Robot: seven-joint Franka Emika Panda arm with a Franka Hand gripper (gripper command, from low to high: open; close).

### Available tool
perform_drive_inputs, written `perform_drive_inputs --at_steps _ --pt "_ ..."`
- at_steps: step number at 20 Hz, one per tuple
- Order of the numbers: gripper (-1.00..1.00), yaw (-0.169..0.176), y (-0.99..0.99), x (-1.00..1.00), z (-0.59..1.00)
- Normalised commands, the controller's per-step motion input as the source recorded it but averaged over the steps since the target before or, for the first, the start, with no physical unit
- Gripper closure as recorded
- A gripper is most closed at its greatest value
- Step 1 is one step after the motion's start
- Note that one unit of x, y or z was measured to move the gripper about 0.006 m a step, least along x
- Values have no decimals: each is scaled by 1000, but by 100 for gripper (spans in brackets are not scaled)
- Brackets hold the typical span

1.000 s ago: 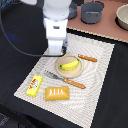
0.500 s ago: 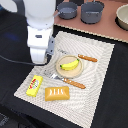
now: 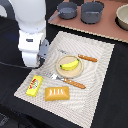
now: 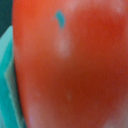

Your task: Interact with the objects in diverse but meaningful ways.

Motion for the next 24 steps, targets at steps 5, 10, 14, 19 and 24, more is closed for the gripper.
perform_drive_inputs --at_steps 5,10,14,19,24 --pt "-100 20 -28 -426 -34" --pt "-100 38 -25 -313 -6" --pt "-100 11 -94 184 546" --pt "-100 -59 -154 814 970" --pt "-100 -42 -85 889 1000"
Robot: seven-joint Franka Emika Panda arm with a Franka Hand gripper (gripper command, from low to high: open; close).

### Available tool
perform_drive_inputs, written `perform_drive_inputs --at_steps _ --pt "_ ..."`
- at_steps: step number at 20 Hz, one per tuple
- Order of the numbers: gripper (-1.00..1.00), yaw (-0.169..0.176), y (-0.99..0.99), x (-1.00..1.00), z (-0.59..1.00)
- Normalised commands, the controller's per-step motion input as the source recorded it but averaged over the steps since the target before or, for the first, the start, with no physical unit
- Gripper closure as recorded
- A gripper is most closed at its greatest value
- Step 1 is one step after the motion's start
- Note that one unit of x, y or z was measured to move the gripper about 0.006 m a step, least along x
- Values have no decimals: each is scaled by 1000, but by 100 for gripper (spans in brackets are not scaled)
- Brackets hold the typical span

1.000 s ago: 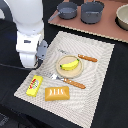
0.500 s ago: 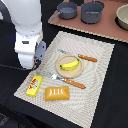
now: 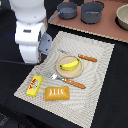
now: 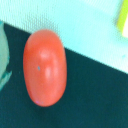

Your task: Interact with the objects in diverse but meaningful ways.

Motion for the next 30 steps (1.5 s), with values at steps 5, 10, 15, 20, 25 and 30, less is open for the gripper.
perform_drive_inputs --at_steps 5,10,15,20,25,30 --pt "-100 -12 -117 938 952" --pt "-100 0 -218 935 729" --pt "-100 0 -344 869 425" --pt "-100 0 -434 822 275" --pt "-100 0 -564 739 103" --pt "-100 0 -625 685 20"
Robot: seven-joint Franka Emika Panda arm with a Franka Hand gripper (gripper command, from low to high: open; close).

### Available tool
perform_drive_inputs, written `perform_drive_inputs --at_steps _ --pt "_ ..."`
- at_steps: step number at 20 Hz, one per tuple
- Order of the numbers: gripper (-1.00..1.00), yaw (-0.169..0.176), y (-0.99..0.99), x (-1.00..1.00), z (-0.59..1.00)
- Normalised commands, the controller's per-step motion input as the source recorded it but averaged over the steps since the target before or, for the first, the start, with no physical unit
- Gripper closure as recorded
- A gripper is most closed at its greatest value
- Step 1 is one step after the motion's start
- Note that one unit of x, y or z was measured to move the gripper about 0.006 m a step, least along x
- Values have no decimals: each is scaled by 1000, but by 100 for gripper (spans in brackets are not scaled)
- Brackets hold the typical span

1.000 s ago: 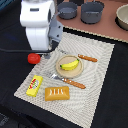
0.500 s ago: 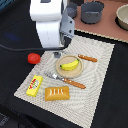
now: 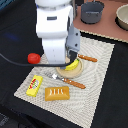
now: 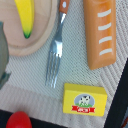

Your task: Interact with the objects in diverse but meaningful ways.

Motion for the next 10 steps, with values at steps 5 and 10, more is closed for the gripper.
perform_drive_inputs --at_steps 5,10 --pt "-100 0 -637 680 9" --pt "-100 0 -638 674 1"
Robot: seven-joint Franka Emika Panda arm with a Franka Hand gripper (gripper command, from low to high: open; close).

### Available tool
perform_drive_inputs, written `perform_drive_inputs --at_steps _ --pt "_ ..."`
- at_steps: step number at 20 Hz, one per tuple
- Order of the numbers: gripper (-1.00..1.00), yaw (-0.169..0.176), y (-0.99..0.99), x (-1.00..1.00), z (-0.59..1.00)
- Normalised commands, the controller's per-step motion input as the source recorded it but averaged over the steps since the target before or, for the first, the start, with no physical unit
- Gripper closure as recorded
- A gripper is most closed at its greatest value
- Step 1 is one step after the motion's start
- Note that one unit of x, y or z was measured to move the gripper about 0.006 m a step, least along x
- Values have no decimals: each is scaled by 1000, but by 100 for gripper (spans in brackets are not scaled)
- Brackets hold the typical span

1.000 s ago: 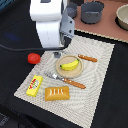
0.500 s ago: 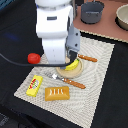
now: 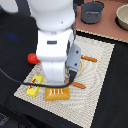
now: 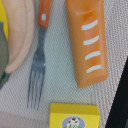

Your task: Interact with the objects in diverse but meaningful ways.

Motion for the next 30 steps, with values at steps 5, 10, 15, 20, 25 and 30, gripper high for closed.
perform_drive_inputs --at_steps 5,10,15,20,25,30 --pt "-100 18 -396 183 -83" --pt "-100 41 -256 78 -51" --pt "-100 33 -409 131 -162" --pt "-100 34 -416 347 -137" --pt "-100 77 -214 271 -148" --pt "-100 94 -104 103 -137"
